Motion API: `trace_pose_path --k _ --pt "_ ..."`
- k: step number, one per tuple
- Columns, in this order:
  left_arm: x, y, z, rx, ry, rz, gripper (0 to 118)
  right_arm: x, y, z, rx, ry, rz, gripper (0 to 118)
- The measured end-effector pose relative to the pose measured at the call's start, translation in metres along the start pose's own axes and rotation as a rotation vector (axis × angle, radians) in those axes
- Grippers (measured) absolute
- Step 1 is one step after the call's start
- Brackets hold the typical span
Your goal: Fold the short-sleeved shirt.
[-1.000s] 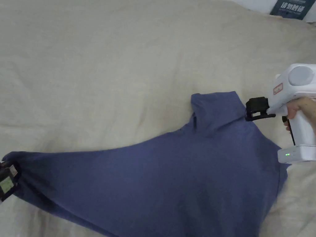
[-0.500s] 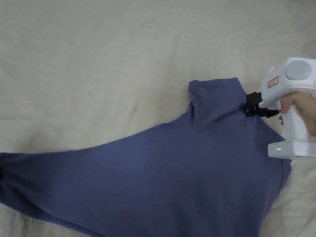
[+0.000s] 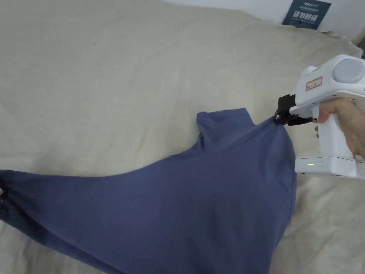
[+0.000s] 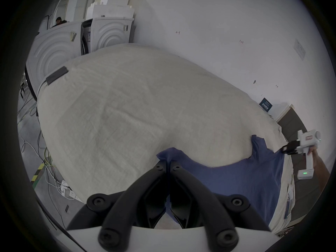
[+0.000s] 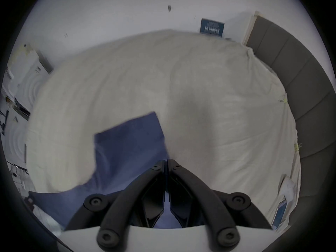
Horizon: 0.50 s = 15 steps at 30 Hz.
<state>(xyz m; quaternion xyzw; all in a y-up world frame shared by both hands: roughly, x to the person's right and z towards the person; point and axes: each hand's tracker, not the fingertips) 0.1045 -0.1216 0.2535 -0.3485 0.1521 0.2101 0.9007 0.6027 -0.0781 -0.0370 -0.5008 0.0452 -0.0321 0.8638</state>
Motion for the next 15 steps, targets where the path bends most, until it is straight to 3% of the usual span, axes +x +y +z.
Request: trace_pose_path --k 7,11,15 --pt "0.015 0.04 0.03 0.118 -0.117 0.031 0 0.007 -0.014 0.14 0.197 0.039 0.032 1" --pt "0.031 0.085 0.063 0.222 -0.206 0.018 0 0.015 -0.026 0.221 0.314 0.003 0.053 1" --pt "0.048 0.135 0.103 0.332 -0.24 -0.03 0 0.029 -0.04 0.297 0.435 0.024 -0.002 1"
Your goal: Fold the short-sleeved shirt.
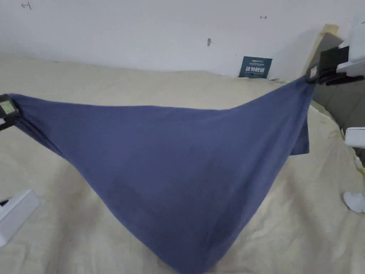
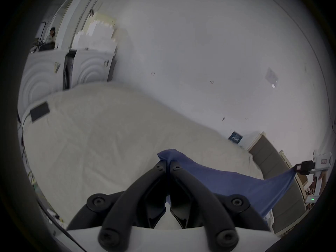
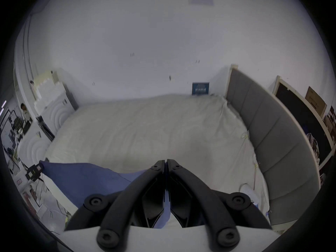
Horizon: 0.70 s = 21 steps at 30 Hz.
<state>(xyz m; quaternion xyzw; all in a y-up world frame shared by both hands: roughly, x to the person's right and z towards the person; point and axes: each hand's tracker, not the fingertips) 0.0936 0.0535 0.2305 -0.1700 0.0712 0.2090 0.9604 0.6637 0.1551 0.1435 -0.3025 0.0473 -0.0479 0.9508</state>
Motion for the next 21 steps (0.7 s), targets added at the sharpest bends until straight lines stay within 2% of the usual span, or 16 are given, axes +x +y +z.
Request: trace_pose_path --k 5,11,18,21 --pt "0.024 0.075 0.025 0.111 -0.02 -0.099 0 0.014 0.022 0.076 0.124 -0.052 -0.01 1" --pt "0.049 0.148 0.056 0.217 0.007 -0.201 0 0.02 0.048 0.141 0.243 -0.037 -0.067 1" --pt "0.089 0.209 0.071 0.253 0.015 -0.215 0 -0.012 0.09 0.164 0.364 -0.145 -0.017 1" --pt "0.106 0.228 0.063 0.265 0.068 -0.253 0 -0.029 0.11 0.16 0.411 -0.184 -0.009 1"
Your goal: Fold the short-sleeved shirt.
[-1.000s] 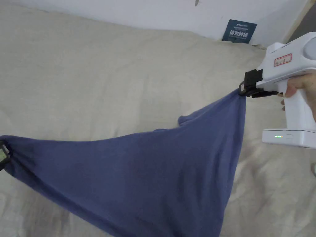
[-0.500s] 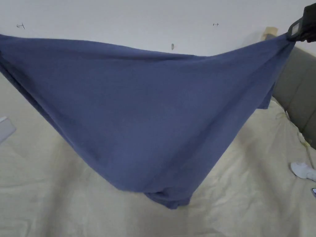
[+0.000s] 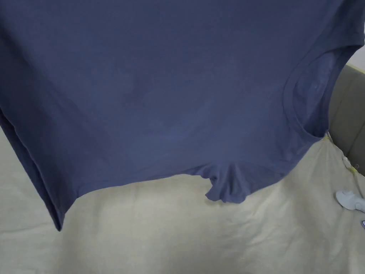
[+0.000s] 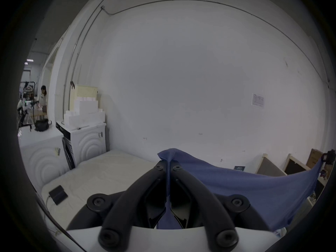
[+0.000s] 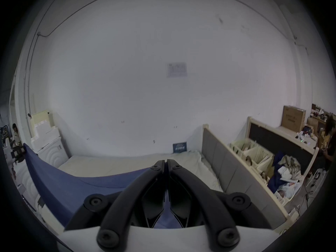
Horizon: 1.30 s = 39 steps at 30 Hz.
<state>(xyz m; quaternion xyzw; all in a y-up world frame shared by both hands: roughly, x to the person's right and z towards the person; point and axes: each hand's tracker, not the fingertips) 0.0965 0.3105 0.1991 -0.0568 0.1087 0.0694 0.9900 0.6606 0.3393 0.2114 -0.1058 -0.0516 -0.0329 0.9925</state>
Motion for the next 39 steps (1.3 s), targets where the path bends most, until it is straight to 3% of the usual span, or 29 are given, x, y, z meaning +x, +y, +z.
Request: trace_pose_path --k 8,19,25,31,35,39 --pt "0.021 0.023 -0.084 -0.019 0.164 -0.112 0 -0.04 0.027 -0.073 -0.002 -0.074 0.046 1" --pt "0.074 0.023 -0.231 0.027 0.247 -0.175 0 -0.076 0.041 -0.217 0.069 -0.207 0.125 1" --pt "0.091 0.016 -0.283 0.097 0.266 -0.147 0 -0.081 0.049 -0.264 0.112 -0.239 0.087 1" --pt "0.102 -0.017 -0.325 0.127 0.279 -0.138 0 -0.086 0.038 -0.296 0.156 -0.268 0.104 1" --pt "0.102 -0.057 -0.347 0.076 0.27 -0.158 0 -0.082 0.015 -0.314 0.135 -0.26 0.076 1" --pt "0.099 -0.11 -0.365 -0.028 0.259 -0.184 0 -0.077 -0.022 -0.335 0.06 -0.247 0.098 1"
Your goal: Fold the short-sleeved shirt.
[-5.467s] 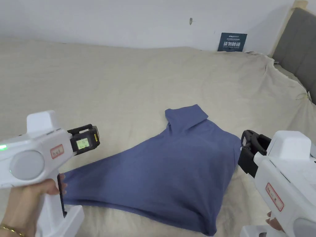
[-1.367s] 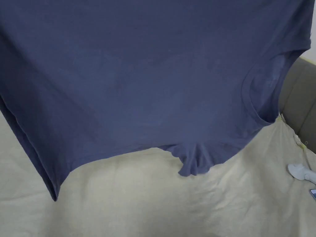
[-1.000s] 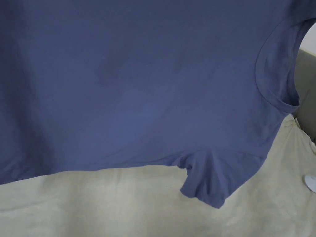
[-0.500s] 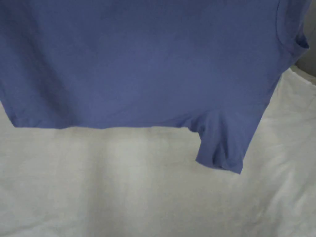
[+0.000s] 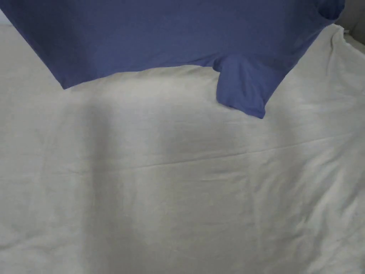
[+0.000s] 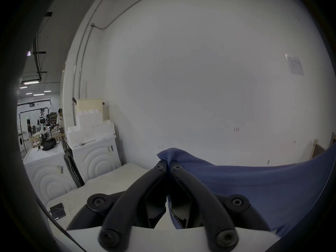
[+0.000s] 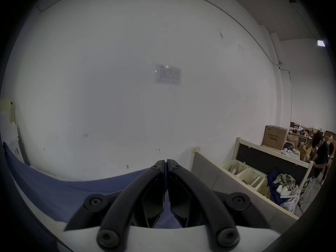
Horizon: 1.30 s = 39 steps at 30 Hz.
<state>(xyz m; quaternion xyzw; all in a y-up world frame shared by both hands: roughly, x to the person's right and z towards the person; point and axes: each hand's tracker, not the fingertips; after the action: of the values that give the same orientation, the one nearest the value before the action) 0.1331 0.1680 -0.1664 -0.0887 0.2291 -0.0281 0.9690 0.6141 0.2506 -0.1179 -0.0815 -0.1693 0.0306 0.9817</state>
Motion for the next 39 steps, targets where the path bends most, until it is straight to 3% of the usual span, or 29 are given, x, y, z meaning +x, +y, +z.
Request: trace_pose_path --k 8,16,20,22,26,28,31,36,39 --pt "0.016 -0.133 -0.004 -0.235 -0.045 -0.13 0 0.002 -0.126 -0.028 -0.256 0.033 -0.005 1" --pt "-0.002 -0.252 0.039 -0.429 -0.096 -0.209 0 0.021 -0.267 -0.002 -0.494 0.057 -0.05 1" --pt "-0.029 -0.305 0.081 -0.536 -0.136 -0.108 0 0.038 -0.337 0.032 -0.628 0.056 -0.027 1" --pt "-0.044 -0.329 0.104 -0.582 -0.14 -0.09 0 0.051 -0.369 0.056 -0.679 0.07 -0.056 1" --pt "-0.074 -0.363 0.164 -0.58 -0.163 -0.05 0 0.076 -0.419 0.108 -0.765 0.08 0.009 1" --pt "-0.089 -0.381 0.197 -0.577 -0.177 -0.099 0 0.09 -0.437 0.139 -0.782 0.101 0.045 1" --pt "-0.115 -0.403 0.243 -0.558 -0.196 -0.185 0 0.116 -0.456 0.187 -0.79 0.129 0.031 1" --pt "-0.165 -0.424 0.303 -0.588 -0.2 -0.123 0 0.154 -0.477 0.261 -0.819 0.193 -0.028 1" --pt "-0.187 -0.433 0.336 -0.597 -0.23 -0.134 0 0.166 -0.489 0.297 -0.818 0.232 0.012 1"
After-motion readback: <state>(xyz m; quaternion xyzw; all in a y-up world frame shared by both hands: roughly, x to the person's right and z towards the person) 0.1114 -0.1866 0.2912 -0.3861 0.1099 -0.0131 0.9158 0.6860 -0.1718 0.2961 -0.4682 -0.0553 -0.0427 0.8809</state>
